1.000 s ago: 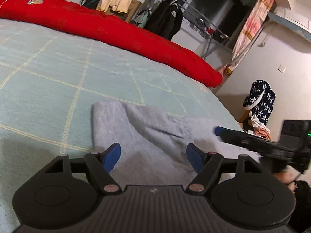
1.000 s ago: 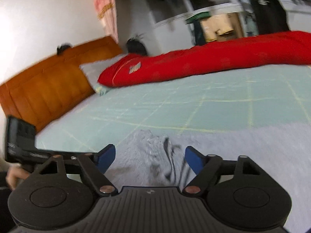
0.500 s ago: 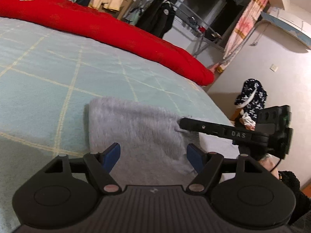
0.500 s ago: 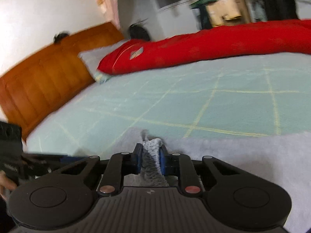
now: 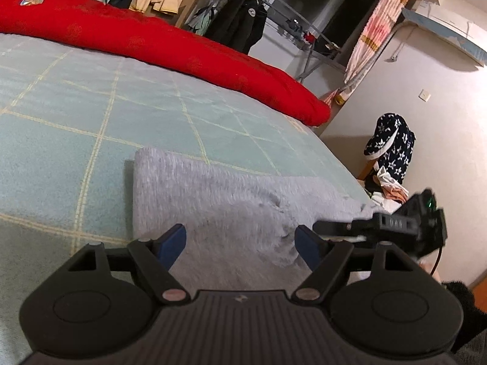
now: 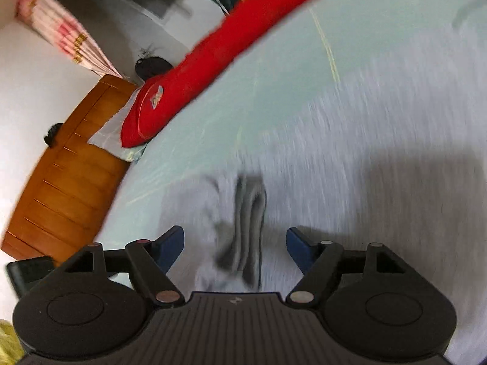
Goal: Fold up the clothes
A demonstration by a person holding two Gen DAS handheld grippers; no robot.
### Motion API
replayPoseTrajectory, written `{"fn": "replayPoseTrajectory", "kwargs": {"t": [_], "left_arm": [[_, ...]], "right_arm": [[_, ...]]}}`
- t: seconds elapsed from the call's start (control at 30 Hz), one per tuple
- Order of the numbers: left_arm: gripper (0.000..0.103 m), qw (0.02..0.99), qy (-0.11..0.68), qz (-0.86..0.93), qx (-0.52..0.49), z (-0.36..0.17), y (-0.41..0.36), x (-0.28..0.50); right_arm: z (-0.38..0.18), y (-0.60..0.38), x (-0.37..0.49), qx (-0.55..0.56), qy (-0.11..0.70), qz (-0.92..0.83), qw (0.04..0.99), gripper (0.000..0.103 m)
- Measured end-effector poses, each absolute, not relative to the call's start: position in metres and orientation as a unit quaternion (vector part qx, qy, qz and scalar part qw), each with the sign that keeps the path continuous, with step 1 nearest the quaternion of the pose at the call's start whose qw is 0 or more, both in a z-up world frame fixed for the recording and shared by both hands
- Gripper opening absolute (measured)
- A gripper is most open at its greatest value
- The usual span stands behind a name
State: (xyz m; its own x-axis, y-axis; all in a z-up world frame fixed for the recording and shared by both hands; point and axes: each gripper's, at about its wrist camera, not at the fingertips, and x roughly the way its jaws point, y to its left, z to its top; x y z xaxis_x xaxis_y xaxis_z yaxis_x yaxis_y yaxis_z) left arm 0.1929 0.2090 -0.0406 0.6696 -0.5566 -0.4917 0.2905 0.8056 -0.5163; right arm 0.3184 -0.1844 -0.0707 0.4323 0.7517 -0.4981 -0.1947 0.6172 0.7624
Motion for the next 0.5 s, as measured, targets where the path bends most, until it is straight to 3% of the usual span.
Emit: {"fn": "replayPoseTrajectory", "kwargs": {"t": [0.5], "left_arm": [[0.079, 0.892, 0.329, -0.225, -0.214, -0.040, 0.221, 0.177]], "right_arm": [[-0.077, -0.156, 0.317, 0.310, 0.466, 0.343, 0.754, 0.081]]}}
